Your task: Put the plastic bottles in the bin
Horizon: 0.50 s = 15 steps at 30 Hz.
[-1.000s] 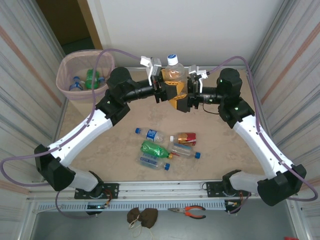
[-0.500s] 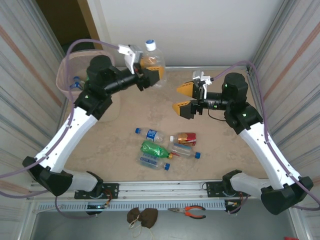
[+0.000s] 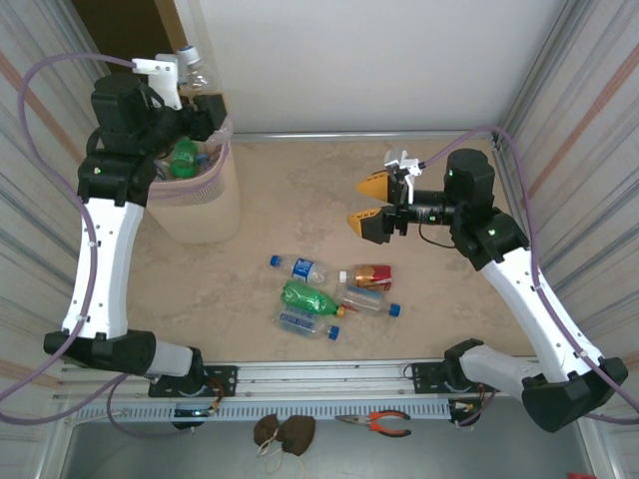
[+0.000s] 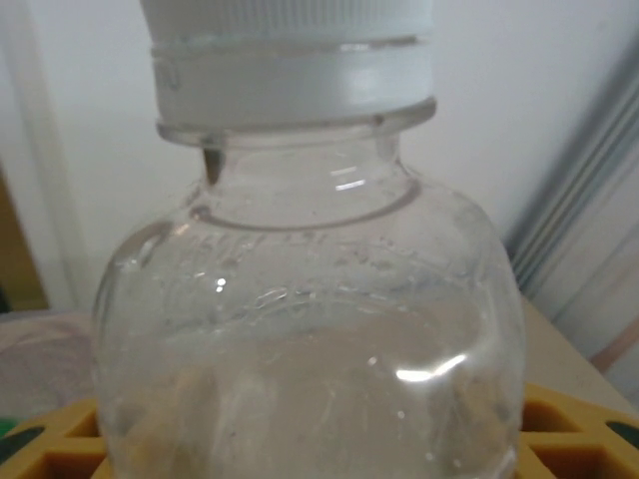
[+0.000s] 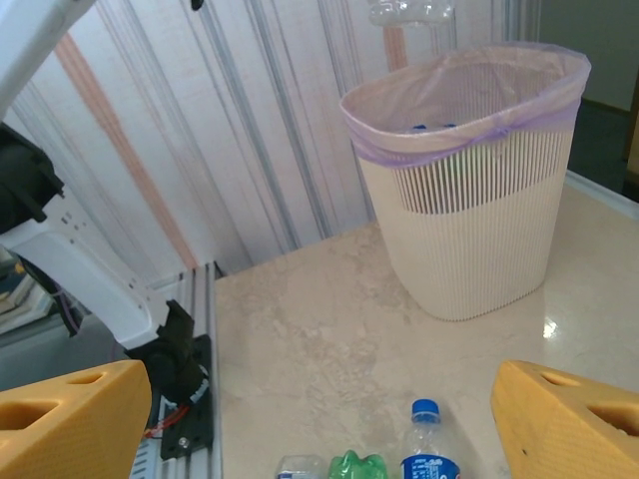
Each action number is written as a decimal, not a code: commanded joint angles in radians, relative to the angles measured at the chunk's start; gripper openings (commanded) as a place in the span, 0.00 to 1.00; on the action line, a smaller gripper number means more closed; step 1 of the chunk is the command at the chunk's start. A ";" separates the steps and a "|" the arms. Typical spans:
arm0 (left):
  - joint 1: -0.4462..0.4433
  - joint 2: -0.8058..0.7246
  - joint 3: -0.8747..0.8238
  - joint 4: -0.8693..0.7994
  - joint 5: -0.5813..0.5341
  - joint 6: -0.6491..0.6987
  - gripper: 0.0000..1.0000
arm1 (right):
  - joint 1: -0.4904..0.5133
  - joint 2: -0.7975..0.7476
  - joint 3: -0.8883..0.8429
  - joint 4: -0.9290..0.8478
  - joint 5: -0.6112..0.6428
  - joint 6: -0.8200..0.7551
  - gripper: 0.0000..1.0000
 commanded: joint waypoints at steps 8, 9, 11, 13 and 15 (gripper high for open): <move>0.157 0.179 0.192 -0.290 0.059 0.047 0.51 | -0.012 -0.035 0.026 -0.036 0.011 -0.035 0.87; 0.163 0.202 0.211 -0.319 0.058 0.059 0.51 | -0.013 -0.036 0.026 -0.036 0.014 -0.036 0.87; 0.175 0.238 0.232 -0.356 0.063 0.076 0.51 | -0.012 -0.035 0.026 -0.039 0.014 -0.033 0.87; 0.189 0.267 0.239 -0.381 0.074 0.084 0.51 | -0.012 -0.037 0.025 -0.042 0.016 -0.033 0.87; 0.201 0.296 0.245 -0.402 0.082 0.094 0.51 | -0.011 -0.041 0.022 -0.045 0.020 -0.032 0.87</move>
